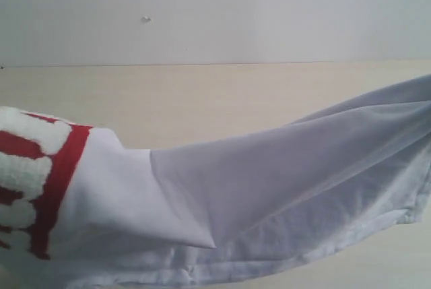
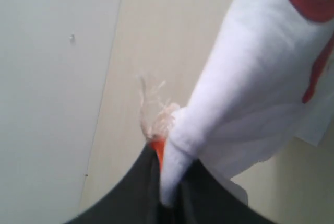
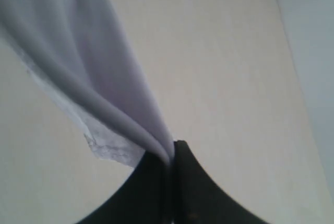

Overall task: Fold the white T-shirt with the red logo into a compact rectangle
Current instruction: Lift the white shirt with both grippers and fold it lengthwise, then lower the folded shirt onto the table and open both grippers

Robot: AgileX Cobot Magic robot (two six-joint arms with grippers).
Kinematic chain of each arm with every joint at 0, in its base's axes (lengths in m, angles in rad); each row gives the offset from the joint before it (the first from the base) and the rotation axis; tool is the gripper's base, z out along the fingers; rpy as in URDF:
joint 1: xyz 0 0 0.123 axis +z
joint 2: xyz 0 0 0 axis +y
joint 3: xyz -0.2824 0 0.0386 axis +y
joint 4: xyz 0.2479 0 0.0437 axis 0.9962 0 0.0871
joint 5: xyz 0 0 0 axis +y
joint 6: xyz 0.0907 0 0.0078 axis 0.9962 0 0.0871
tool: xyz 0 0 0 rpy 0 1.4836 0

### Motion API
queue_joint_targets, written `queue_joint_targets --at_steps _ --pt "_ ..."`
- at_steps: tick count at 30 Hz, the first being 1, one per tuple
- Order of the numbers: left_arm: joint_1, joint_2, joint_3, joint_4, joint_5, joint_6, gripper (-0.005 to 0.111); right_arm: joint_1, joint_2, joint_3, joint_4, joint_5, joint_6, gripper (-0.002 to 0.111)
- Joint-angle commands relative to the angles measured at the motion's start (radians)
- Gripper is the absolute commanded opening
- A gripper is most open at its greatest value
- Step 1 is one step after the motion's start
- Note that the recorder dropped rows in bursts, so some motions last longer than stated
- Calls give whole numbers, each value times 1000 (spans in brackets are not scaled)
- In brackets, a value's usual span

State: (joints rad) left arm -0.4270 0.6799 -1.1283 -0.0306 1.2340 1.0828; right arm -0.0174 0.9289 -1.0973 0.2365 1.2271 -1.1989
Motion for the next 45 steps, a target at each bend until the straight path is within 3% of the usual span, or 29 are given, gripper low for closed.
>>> queue_joint_targets --at_steps 1,6,12,21,31,33,36,41,45 --pt "-12 -41 23 3 -13 -28 0 -5 -79 40 7 -6 -3 0" --pt "-12 100 85 120 -13 7 0 -5 -8 62 -17 -6 45 0" --pt "28 444 96 253 -13 -46 0 -5 211 62 -88 -6 107 0" --pt "148 809 96 205 -327 -52 0 -5 546 62 -153 -331 157 0" --pt "213 994 96 209 -701 -224 0 -5 796 62 -173 -698 183 2" --pt "227 1019 96 209 -751 -254 6 -5 830 62 -173 -756 183 9" --pt "247 1049 96 209 -793 -259 24 -5 863 62 -181 -839 183 24" --pt "304 1078 96 209 -860 -315 59 -5 887 62 -191 -943 235 64" --pt "353 1082 96 209 -899 -350 61 -5 887 62 -200 -969 232 86"
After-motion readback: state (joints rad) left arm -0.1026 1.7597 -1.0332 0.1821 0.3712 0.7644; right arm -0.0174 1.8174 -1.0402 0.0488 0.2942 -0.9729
